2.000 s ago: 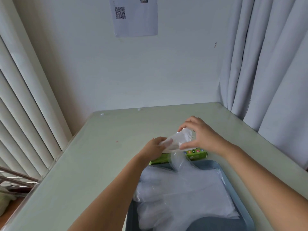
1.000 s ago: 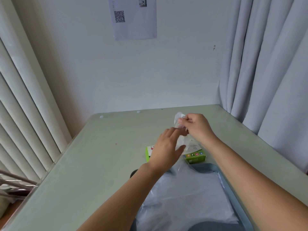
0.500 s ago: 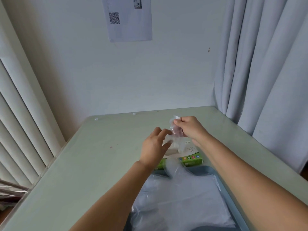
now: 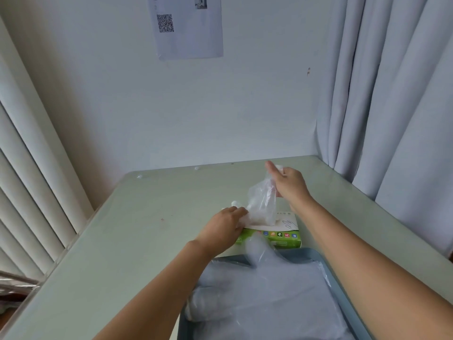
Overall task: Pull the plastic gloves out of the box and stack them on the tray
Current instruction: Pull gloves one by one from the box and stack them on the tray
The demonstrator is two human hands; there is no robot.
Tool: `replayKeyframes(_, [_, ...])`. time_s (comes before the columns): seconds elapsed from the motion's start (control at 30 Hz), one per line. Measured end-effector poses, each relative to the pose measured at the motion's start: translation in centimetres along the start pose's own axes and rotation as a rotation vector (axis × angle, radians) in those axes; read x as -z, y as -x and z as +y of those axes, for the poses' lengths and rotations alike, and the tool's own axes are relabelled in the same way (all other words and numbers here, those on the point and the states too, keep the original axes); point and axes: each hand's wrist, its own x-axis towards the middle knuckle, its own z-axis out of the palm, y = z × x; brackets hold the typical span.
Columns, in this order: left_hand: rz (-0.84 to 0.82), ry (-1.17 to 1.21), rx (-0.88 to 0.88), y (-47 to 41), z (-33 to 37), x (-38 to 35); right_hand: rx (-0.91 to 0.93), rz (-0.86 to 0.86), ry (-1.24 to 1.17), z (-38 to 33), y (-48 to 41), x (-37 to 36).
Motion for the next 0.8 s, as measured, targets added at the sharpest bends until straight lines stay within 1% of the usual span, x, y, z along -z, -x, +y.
replayKeyframes(0.07, [-0.035, -0.007, -0.026, 0.1, -0.3, -0.4, -0.042, -0.156, 0.078, 0.5, 0.9, 0.0])
replayKeyframes(0.1, [-0.048, -0.008, -0.029, 0.2, -0.4, -0.5, -0.063, -0.199, 0.111, 0.9, 1.4, 0.0])
replayKeyframes(0.13, [-0.049, 0.002, -0.024, 0.3, -0.4, -0.6, -0.064, -0.208, 0.129, 1.6, 1.8, 0.1])
replayKeyframes(0.2, [-0.080, 0.023, -0.010, 0.5, -0.4, -0.6, -0.014, -0.153, 0.110, 2.4, 2.4, 0.1])
replayKeyframes(0.27, [-0.105, 0.042, 0.013, 0.5, -0.4, -0.6, 0.046, -0.057, 0.085, 2.3, 2.7, 0.4])
replayKeyframes(0.47, [-0.120, 0.035, 0.058, 0.3, 0.0, -0.4, 0.162, 0.150, 0.126, -0.9, 2.0, 1.2])
replayKeyframes(0.57, [-0.176, 0.126, 0.135, 0.3, 0.4, 0.2, 0.248, 0.260, 0.078, -3.2, 1.0, 2.3])
replayKeyframes(0.6, [-0.187, 0.176, 0.147, 0.2, 0.5, 0.5, 0.274, 0.267, 0.075, -4.1, 0.9, 2.9])
replayKeyframes(0.67, [-0.256, 0.294, 0.215, -0.2, 0.7, 2.0, 0.309, 0.191, 0.035, -5.2, 0.9, 3.9])
replayKeyframes(0.7, [-0.295, 0.381, 0.264, -0.4, 0.8, 3.0, 0.304, 0.114, -0.018, -5.6, 1.2, 4.3])
replayKeyframes(0.73, [-0.295, 0.520, 0.318, -0.6, 0.6, 4.0, 0.286, 0.022, -0.076, -6.0, 1.7, 4.7])
replayKeyframes(0.8, [-0.155, 0.861, 0.384, -0.6, 1.2, 6.4, 0.265, -0.144, -0.131, -6.7, 3.0, 5.4])
